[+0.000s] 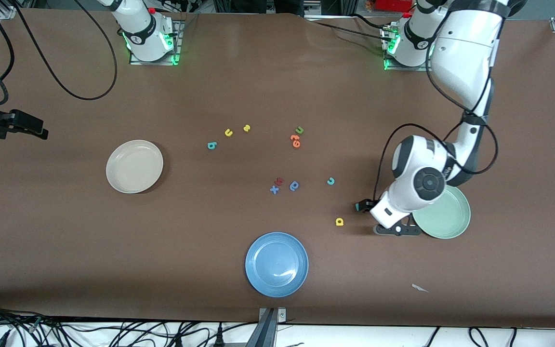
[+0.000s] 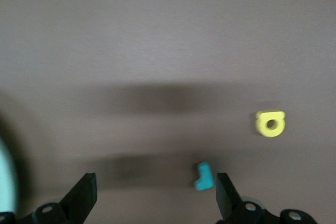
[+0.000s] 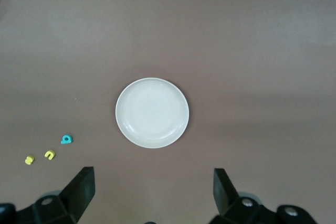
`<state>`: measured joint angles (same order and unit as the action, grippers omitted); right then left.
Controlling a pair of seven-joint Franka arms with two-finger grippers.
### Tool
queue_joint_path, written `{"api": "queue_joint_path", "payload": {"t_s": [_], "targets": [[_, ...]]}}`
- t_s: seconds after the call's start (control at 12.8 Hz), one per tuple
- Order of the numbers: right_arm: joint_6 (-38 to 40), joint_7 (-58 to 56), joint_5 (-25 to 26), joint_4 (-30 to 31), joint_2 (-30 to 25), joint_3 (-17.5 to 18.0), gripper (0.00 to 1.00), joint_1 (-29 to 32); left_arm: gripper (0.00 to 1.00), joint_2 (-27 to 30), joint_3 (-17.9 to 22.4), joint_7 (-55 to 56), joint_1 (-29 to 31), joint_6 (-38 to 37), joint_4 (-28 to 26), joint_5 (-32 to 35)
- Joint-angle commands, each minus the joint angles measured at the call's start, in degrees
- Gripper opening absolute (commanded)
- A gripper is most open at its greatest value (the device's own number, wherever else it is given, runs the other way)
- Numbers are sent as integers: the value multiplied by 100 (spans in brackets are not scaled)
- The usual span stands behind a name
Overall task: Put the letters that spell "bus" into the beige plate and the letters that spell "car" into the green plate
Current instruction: 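Reach the left gripper to the blue letter and grasp it, then release the blue letter on the green plate while the right gripper reaches letters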
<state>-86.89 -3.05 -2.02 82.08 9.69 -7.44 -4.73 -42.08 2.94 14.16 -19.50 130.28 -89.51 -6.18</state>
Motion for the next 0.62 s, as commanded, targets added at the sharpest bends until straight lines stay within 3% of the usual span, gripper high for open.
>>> {"api": "queue_joint_path", "payload": {"t_s": [0.0, 0.08, 0.39, 0.55], "targets": [[111, -11, -62, -43, -29, 172, 100, -72, 100, -309, 58, 630, -211, 164, 153, -120], [111, -29, -79, -43, -11, 181, 100, -81, 100, -318, 58, 710, -238, 164, 144, -120], [-99, 119, -88, -43, 304, 260, 100, -317, 82, -397, 58, 729, -238, 164, 92, -120], [-913, 576, -53, 497, 402, 741, 100, -292, 65, -397, 58, 825, -308, 155, 65, -129]]}}
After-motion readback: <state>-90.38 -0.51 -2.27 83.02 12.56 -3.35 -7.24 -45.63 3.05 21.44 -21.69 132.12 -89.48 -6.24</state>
